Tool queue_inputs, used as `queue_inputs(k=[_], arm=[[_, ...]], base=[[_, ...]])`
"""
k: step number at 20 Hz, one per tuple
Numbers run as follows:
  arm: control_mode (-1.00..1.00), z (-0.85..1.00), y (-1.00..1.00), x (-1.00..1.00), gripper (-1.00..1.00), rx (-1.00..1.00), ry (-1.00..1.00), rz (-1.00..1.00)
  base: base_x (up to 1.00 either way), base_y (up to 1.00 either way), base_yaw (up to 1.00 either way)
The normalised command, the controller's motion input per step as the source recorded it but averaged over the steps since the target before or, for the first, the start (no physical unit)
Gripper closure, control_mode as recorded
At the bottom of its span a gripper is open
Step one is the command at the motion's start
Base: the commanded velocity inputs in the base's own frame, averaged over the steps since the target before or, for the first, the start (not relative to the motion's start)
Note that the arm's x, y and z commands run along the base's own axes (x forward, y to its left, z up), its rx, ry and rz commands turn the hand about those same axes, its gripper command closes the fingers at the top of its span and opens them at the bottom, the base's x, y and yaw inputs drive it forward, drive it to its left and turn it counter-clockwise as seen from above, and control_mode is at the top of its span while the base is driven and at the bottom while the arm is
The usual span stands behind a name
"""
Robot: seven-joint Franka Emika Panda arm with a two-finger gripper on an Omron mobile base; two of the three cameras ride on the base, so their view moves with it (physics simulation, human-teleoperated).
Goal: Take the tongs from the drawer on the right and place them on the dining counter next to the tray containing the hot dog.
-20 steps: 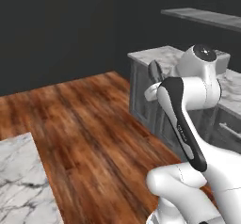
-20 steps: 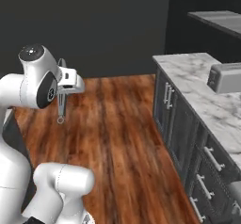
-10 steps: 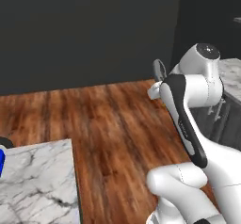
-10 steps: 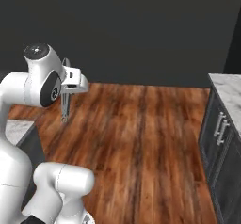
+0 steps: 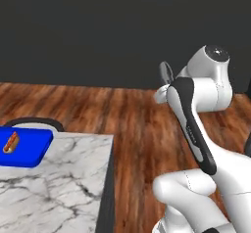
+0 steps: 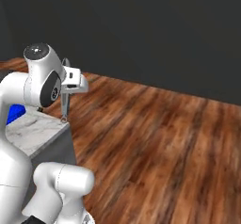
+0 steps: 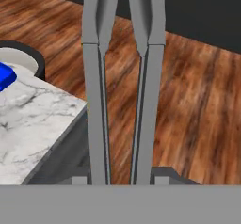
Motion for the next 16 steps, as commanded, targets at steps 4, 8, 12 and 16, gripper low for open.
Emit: queue_inputs(k=[4, 8, 12, 16], arm=[[1.00, 0.00, 0.00, 0.00, 1.00, 0.00, 0.00, 0.00], [1.00, 0.00, 0.00, 0.00, 1.00, 0.00, 0.00, 0.00], [1.00, 0.00, 0.00, 0.00, 1.00, 0.00, 0.00, 0.00], [1.00, 0.00, 0.00, 0.00, 1.00, 0.00, 0.00, 0.00]], base=[[0.00, -0.02, 0.41], [0.00, -0.21, 0.37], [0.17, -0.43, 0.41], [0.12, -0.76, 0.48]])
